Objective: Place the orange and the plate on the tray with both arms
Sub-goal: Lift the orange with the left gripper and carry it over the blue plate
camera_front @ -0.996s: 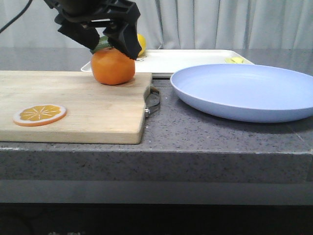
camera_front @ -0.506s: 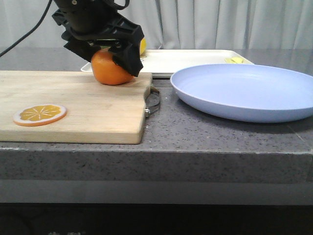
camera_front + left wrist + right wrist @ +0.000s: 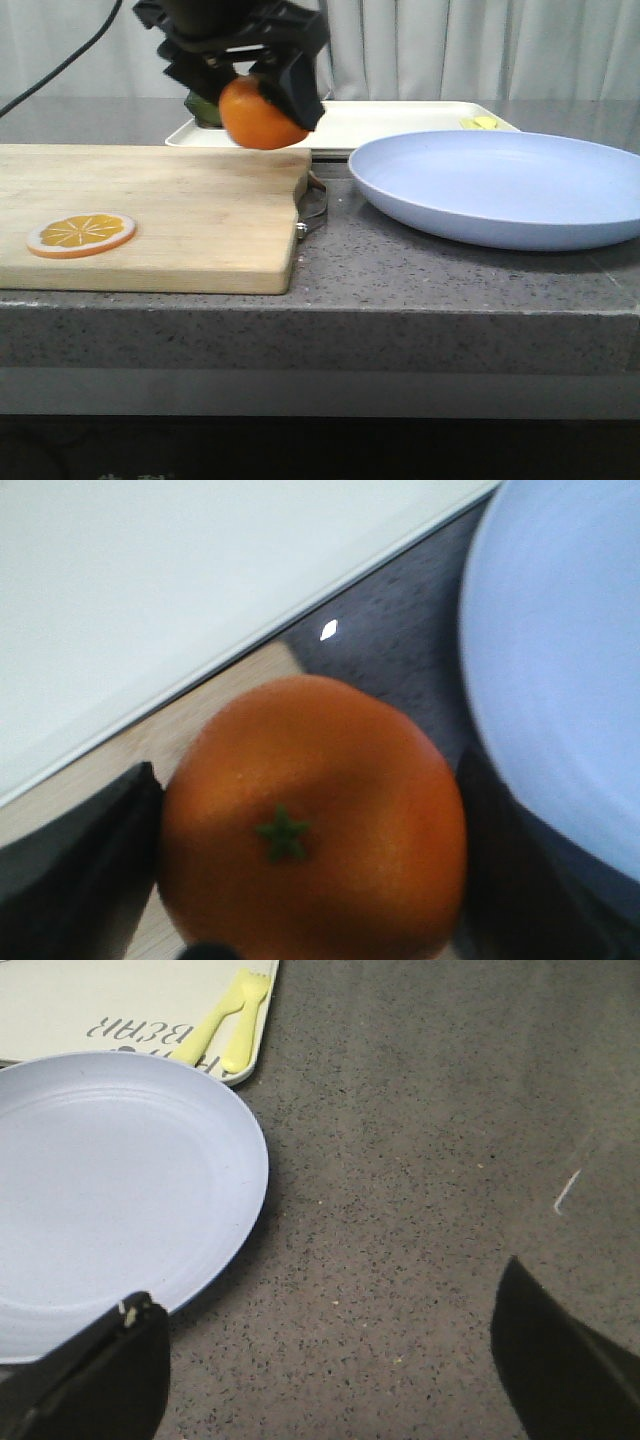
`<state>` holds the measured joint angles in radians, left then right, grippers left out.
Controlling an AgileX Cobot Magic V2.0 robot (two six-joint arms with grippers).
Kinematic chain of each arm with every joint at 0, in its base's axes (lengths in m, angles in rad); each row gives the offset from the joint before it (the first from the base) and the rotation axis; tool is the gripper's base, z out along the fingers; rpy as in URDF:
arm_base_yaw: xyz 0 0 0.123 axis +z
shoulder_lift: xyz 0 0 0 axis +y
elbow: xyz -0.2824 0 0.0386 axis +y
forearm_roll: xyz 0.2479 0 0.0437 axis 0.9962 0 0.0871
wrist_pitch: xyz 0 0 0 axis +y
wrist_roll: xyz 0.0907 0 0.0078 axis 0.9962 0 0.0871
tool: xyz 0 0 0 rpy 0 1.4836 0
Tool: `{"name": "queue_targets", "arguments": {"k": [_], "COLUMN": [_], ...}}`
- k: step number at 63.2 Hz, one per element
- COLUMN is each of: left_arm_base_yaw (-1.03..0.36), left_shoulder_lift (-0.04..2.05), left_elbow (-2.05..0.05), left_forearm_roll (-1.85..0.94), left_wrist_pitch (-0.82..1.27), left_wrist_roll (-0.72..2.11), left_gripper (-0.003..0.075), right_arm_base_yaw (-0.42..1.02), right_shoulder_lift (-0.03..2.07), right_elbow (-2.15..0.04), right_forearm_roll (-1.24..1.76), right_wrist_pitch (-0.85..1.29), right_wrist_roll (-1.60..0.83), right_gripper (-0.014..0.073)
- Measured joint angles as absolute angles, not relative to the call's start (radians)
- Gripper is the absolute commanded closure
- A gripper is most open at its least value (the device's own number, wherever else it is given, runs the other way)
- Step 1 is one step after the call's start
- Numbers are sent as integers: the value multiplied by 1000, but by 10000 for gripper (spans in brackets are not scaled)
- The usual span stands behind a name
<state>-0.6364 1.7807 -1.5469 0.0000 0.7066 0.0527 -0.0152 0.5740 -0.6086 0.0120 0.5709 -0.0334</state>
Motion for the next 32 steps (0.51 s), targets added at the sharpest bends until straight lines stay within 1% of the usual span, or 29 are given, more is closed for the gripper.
{"name": "queue_targets", "arguments": {"k": [13,32], "left_arm_base_yaw": [-736,-848], "left_shoulder_lift": [1824,1995], "left_elbow": [-1656,-1826], "left_forearm_roll": [-5,0], "left_wrist_pitch": [720,746], "left_wrist_roll": [63,63], "left_gripper": [337,336], "right_arm_base_yaw": [-15,-15], "right_shoulder_lift": [574,574], "right_elbow": [-609,-609], "right_forearm_roll": [12,12], "right_wrist_pitch": [571,573], "right_wrist_roll": [-33,-33], "right_gripper": [-61,-61]}}
